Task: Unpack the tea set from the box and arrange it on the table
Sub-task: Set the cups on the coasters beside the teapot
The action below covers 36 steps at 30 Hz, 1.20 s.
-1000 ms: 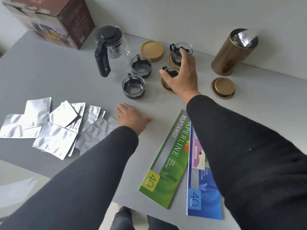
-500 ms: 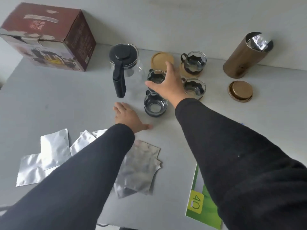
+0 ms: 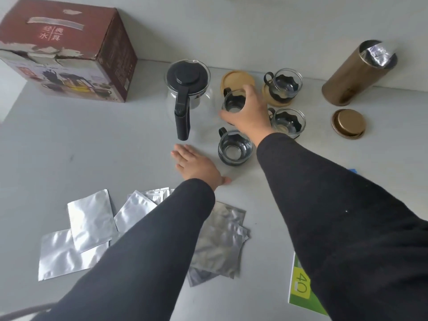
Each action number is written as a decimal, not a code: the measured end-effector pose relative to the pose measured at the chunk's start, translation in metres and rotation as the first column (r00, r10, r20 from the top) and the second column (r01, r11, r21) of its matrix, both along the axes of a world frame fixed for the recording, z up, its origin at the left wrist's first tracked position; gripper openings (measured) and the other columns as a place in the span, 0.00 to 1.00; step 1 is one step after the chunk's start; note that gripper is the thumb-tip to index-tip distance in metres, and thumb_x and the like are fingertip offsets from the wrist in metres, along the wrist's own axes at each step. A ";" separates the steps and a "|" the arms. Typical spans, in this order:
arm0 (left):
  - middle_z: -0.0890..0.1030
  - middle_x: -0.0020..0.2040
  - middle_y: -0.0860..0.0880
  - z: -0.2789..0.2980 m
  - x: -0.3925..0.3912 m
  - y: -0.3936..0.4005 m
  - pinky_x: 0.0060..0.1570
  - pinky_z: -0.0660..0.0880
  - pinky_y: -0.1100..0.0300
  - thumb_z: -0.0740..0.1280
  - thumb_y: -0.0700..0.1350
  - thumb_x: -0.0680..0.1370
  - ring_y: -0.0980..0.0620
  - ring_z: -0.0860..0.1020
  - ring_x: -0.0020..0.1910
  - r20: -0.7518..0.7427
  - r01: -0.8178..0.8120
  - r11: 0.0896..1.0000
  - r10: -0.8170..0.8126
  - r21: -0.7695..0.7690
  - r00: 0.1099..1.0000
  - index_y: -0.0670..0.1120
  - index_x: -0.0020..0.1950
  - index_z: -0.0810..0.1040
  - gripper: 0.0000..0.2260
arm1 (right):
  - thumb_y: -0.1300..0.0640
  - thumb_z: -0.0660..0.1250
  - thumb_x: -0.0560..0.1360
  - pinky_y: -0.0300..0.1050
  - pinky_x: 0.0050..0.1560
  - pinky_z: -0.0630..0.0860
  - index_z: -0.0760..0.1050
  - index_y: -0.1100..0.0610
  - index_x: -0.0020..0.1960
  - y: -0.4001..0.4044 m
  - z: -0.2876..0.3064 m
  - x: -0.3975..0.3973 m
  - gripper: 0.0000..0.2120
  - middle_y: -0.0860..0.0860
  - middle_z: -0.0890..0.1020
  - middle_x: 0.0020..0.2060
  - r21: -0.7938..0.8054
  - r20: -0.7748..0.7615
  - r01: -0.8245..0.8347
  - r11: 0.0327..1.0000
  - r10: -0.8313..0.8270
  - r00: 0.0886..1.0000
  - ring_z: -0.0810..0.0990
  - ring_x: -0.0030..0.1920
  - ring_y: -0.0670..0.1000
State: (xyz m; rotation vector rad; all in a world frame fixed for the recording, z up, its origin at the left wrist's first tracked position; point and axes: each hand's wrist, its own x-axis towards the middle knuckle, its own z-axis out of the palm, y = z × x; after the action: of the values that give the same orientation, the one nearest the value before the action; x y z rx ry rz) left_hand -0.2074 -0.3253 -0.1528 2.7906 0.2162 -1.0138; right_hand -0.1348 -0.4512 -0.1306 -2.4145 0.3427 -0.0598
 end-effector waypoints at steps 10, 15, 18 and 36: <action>0.36 0.75 0.33 0.014 -0.012 0.002 0.75 0.47 0.47 0.74 0.63 0.66 0.35 0.39 0.76 0.043 -0.022 0.999 0.023 -0.024 0.999 0.32 0.75 0.34 0.62 | 0.50 0.76 0.62 0.39 0.55 0.70 0.73 0.61 0.60 -0.033 0.024 -0.085 0.31 0.56 0.78 0.53 -0.024 0.319 0.154 0.988 -0.138 0.938 0.77 0.54 0.54; 0.38 0.76 0.33 0.014 -0.020 0.004 0.75 0.45 0.49 0.73 0.63 0.66 0.36 0.40 0.76 0.099 -0.019 0.999 0.024 -0.046 0.995 0.32 0.76 0.36 0.61 | 0.49 0.77 0.63 0.41 0.54 0.71 0.72 0.61 0.62 -0.046 0.003 -0.142 0.32 0.56 0.77 0.54 -0.067 0.226 0.140 0.988 -0.122 0.967 0.77 0.55 0.55; 0.39 0.76 0.33 0.011 -0.022 0.005 0.75 0.45 0.49 0.74 0.63 0.66 0.36 0.41 0.76 0.138 -0.021 0.997 0.031 -0.076 0.990 0.32 0.76 0.38 0.60 | 0.47 0.76 0.65 0.41 0.55 0.70 0.68 0.58 0.66 -0.051 -0.010 -0.160 0.35 0.57 0.75 0.57 -0.105 0.127 0.129 0.986 -0.115 0.985 0.75 0.57 0.54; 0.37 0.76 0.34 0.011 -0.017 0.005 0.75 0.45 0.49 0.73 0.63 0.67 0.36 0.40 0.76 0.097 -0.007 0.999 0.012 -0.048 0.995 0.32 0.76 0.36 0.60 | 0.44 0.65 0.69 0.47 0.53 0.72 0.72 0.64 0.60 -0.053 -0.006 -0.125 0.29 0.59 0.76 0.53 -0.223 0.387 0.072 0.972 0.021 0.922 0.74 0.53 0.58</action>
State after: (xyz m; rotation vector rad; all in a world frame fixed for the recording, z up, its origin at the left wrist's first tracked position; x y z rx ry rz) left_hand -0.2247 -0.3206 -0.1417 2.7842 0.1904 -0.8665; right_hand -0.2599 -0.5041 -0.1370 -2.5537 0.1903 -0.6141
